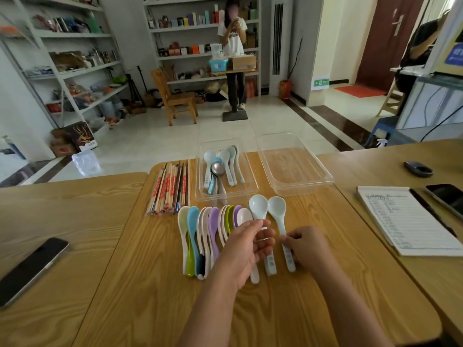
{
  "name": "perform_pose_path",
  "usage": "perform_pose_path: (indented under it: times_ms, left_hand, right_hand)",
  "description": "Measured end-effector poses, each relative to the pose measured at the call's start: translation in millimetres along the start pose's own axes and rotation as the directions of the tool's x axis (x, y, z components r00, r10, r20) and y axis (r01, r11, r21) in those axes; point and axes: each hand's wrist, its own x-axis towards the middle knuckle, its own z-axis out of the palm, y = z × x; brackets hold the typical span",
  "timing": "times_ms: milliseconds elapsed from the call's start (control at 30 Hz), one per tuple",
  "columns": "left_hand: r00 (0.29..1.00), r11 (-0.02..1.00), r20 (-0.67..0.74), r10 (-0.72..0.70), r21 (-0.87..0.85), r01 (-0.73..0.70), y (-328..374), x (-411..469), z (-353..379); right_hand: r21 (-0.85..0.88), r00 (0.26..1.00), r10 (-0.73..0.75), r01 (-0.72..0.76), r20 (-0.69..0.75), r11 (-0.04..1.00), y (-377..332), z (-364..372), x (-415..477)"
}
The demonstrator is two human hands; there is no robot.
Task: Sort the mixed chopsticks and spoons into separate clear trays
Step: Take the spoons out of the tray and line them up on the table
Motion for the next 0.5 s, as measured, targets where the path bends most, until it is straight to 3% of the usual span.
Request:
perform_pose_path:
  times_ms: [500]
  left_hand:
    - [1.0, 1.0, 0.013, 0.009, 0.007, -0.009, 0.8, 1.1, -3.5]
  right_hand:
    - [-0.018, 0.999, 0.011, -0.012, -0.043, 1.0, 4.4, -3.4, 6.3]
